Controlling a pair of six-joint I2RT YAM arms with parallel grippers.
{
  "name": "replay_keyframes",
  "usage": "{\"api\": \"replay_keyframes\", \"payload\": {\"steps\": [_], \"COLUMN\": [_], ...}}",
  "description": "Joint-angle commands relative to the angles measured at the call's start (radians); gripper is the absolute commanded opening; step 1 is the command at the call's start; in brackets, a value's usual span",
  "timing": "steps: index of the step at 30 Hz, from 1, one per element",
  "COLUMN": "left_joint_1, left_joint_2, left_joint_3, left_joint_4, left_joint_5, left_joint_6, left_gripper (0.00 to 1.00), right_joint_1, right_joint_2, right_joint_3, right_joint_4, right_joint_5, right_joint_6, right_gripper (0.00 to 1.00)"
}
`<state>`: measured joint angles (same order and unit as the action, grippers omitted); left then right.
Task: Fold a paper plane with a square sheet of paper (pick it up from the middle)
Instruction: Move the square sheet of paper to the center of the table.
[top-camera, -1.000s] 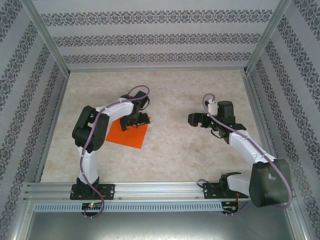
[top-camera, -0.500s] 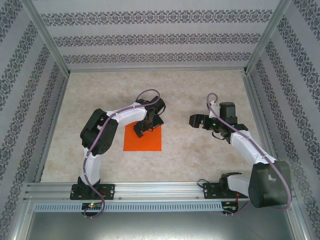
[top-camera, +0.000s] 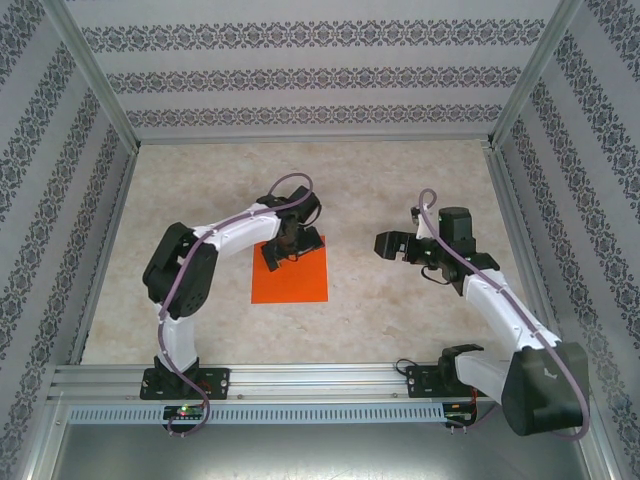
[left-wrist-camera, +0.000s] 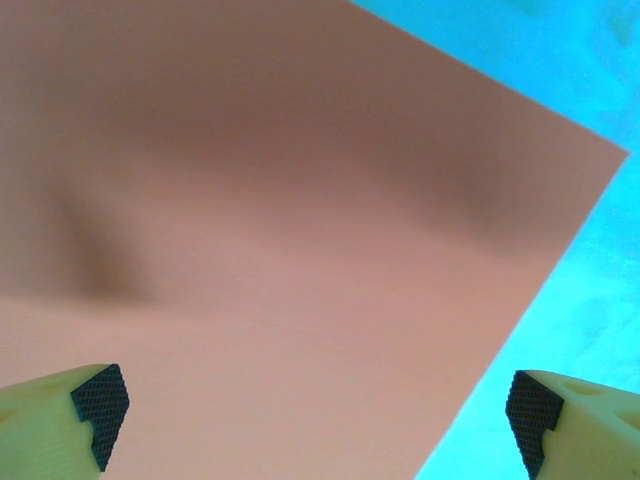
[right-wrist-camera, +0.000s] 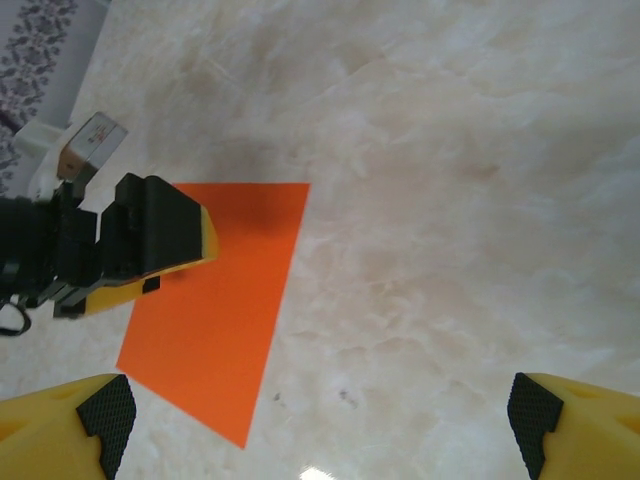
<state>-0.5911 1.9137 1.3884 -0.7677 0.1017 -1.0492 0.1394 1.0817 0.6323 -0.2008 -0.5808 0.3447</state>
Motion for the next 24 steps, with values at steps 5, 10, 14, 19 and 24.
{"api": "replay_keyframes", "payload": {"steps": [5,10,14,19,24], "left_joint_1": [0.026,0.026,0.018,-0.02,-0.051], "left_joint_2": [-0.058,-0.03,-0.013,0.018,0.034], "left_joint_3": [-0.144,-0.213,-0.205,-0.174,-0.135], "left_joint_4": [0.014,0.105,0.14,0.146,0.139], "left_joint_5": [0.002,0.031,0.054,0.061,0.058], "left_joint_6": [0.272,0.243,0.207,0.175,0.133], "left_gripper": [1.0,1.0,1.0,1.0,1.0], "right_joint_1": [0.118,0.196,0.227,0.235,0.235], "right_joint_2": [-0.048,-0.064,-0.087,-0.087,-0.09], "right_joint_3": [0.013,0.032,0.023,0.02,0.024], "right_joint_4": [-0.096,-0.134,-0.138,-0.159,-0.183], "right_joint_5": [0.083,0.152,0.189,0.209,0.24], "right_joint_6": [0.06,0.078,0.09,0.086,0.07], "right_gripper": [0.98,0.98,0.98,0.98,0.97]}}
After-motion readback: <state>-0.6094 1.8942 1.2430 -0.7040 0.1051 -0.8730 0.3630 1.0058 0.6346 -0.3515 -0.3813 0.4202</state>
